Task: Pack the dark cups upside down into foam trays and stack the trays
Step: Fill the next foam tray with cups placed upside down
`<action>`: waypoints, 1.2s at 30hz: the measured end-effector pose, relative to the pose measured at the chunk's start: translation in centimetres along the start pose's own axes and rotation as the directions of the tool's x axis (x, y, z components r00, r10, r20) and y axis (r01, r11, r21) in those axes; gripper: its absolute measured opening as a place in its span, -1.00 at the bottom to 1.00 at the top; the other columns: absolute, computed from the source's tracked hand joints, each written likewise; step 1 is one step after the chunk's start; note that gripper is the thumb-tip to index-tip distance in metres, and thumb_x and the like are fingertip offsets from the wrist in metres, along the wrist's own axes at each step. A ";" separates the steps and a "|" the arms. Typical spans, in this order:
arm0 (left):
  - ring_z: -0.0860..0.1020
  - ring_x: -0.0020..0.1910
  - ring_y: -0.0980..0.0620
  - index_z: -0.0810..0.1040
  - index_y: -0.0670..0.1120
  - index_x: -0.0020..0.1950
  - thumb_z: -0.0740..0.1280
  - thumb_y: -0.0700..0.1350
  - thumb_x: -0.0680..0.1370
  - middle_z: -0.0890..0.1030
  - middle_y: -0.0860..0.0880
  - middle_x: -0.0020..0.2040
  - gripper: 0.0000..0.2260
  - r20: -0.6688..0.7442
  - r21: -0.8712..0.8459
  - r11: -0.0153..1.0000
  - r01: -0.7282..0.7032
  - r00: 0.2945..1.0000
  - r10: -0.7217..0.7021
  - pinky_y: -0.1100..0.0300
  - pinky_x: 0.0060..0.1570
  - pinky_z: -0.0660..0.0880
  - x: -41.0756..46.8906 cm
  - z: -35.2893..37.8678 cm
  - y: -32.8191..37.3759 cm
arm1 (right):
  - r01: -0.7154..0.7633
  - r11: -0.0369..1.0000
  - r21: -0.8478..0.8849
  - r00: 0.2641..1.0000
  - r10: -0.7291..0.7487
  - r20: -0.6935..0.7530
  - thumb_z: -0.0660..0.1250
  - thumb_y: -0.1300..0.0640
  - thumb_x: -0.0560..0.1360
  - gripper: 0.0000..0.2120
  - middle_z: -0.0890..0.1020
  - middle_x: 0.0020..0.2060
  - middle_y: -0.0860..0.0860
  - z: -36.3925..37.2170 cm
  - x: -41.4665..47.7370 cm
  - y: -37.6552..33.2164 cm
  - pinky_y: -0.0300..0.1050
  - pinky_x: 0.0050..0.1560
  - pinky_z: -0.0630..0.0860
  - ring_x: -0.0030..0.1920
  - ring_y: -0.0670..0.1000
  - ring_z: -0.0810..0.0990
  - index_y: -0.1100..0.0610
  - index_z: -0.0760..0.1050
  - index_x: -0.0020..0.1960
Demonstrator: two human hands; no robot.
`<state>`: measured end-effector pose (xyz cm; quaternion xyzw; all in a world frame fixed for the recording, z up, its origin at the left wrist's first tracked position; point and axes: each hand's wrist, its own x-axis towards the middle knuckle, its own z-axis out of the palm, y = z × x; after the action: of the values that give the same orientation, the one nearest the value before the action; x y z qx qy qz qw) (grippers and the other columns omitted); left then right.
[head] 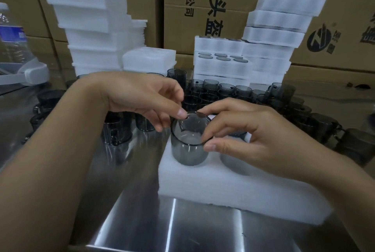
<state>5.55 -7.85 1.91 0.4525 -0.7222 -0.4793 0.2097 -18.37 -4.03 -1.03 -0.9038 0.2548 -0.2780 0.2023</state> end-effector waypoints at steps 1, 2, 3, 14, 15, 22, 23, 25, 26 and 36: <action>0.57 -0.29 0.01 0.41 -0.13 -0.05 0.57 -0.12 0.18 0.54 -0.08 -0.18 -0.54 0.002 0.009 1.000 0.006 1.000 -0.006 0.22 -0.36 0.55 -0.1 0.0 0.0 | 0.008 1.000 0.001 1.000 -0.008 0.002 0.35 -0.08 0.41 -0.80 0.54 0.08 -0.17 0.0 0.0 -0.1 -0.33 0.10 0.49 0.16 -0.28 0.51 0.01 0.65 -0.10; 0.57 -0.31 0.01 0.39 -0.12 -0.08 0.55 -0.07 0.15 0.53 -0.08 -0.22 -0.52 0.014 0.022 1.000 0.015 1.000 -0.016 0.22 -0.37 0.55 -0.1 -0.1 0.0 | 0.013 1.000 0.002 1.000 -0.013 0.003 0.35 -0.08 0.41 -0.80 0.54 0.07 -0.15 0.0 0.0 -0.1 -0.32 0.10 0.49 0.15 -0.27 0.51 0.01 0.65 -0.10; 0.58 -0.34 0.02 0.37 -0.12 -0.10 0.53 -0.04 0.14 0.53 -0.08 -0.25 -0.52 0.032 0.038 0.999 0.025 0.999 -0.026 0.22 -0.38 0.55 -0.1 -0.1 0.0 | 0.013 1.000 0.005 1.000 -0.013 0.011 0.34 -0.07 0.42 -0.82 0.55 0.06 -0.14 -0.1 0.0 -0.1 -0.30 0.10 0.50 0.17 -0.26 0.51 0.00 0.64 -0.11; 0.66 -0.33 -0.01 0.54 -0.02 -0.37 0.53 0.00 0.25 0.65 -0.10 -0.32 -0.80 0.120 0.235 0.958 0.166 0.973 -0.198 0.28 -0.47 0.52 -0.2 -0.2 -0.3 | -0.184 0.982 -0.032 0.979 0.186 0.087 0.28 -0.29 0.32 -0.50 0.58 0.08 -0.31 -0.3 0.3 0.4 -0.10 0.17 0.48 0.12 -0.22 0.55 -0.20 0.51 0.23; 0.66 -0.33 -0.01 0.55 0.01 -0.41 0.53 0.00 0.27 0.65 -0.10 -0.32 -0.82 0.126 0.246 0.953 0.177 0.969 -0.212 0.28 -0.46 0.51 -0.2 -0.3 -0.3 | -0.196 0.980 -0.034 0.976 0.198 0.090 0.28 -0.30 0.31 -0.48 0.58 0.08 -0.31 -0.2 0.3 0.5 -0.10 0.18 0.47 0.14 -0.22 0.54 -0.21 0.50 0.25; 0.66 -0.36 -0.01 0.53 -0.02 -0.43 0.52 0.09 0.15 0.65 -0.12 -0.33 -0.75 0.116 0.293 0.930 0.221 0.958 -0.264 0.29 -0.48 0.51 -0.1 -0.1 -0.3 | -0.270 0.963 0.004 0.958 0.268 0.097 0.31 -0.30 0.26 -0.48 0.61 0.01 -0.33 0.0 0.6 0.5 -0.10 0.21 0.48 0.09 -0.23 0.56 -0.20 0.54 0.19; 0.66 -0.36 -0.01 0.52 -0.04 -0.42 0.52 0.09 0.14 0.65 -0.12 -0.34 -0.73 0.113 0.298 0.928 0.224 0.957 -0.267 0.29 -0.48 0.50 0.0 0.0 -0.3 | -0.282 0.959 0.006 0.955 0.280 0.099 0.32 -0.31 0.25 -0.48 0.62 -0.01 -0.33 0.0 0.6 0.6 -0.08 0.21 0.48 0.08 -0.22 0.57 -0.21 0.55 0.18; 0.66 -0.37 0.00 0.51 -0.05 -0.40 0.52 0.09 0.14 0.65 -0.11 -0.35 -0.71 0.119 0.309 0.923 0.232 0.953 -0.279 0.29 -0.49 0.50 0.1 0.0 -0.3 | -0.304 0.953 0.002 0.948 0.302 0.105 0.34 -0.33 0.20 -0.47 0.63 -0.03 -0.33 0.0 0.7 0.6 -0.06 0.21 0.49 0.07 -0.24 0.56 -0.24 0.56 0.14; 0.65 -0.37 0.00 0.51 -0.05 -0.41 0.52 0.08 0.14 0.65 -0.11 -0.35 -0.72 0.122 0.313 0.920 0.236 0.951 -0.286 0.30 -0.49 0.50 0.2 0.1 -0.4 | -0.310 0.951 -0.004 0.945 0.309 0.107 0.34 -0.35 0.18 -0.47 0.62 -0.03 -0.32 0.0 0.7 0.6 -0.06 0.21 0.48 0.07 -0.24 0.55 -0.25 0.57 0.13; 0.64 -0.37 0.05 0.52 -0.06 -0.39 0.51 0.07 0.18 0.64 -0.05 -0.36 -0.74 0.132 0.413 0.866 0.283 0.922 -0.364 0.29 -0.44 0.52 0.8 1.0 -0.2 | -0.362 0.929 -0.076 0.914 0.370 0.165 0.36 -0.36 0.11 -0.45 0.48 -0.08 -0.34 0.4 0.7 1.0 -0.33 0.10 0.41 0.02 -0.27 0.49 -0.26 0.59 0.09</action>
<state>4.48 -8.04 1.18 0.5480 -0.7334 -0.4000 -0.0429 -17.96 -5.13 -1.53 -0.8655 0.4064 -0.1483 0.2525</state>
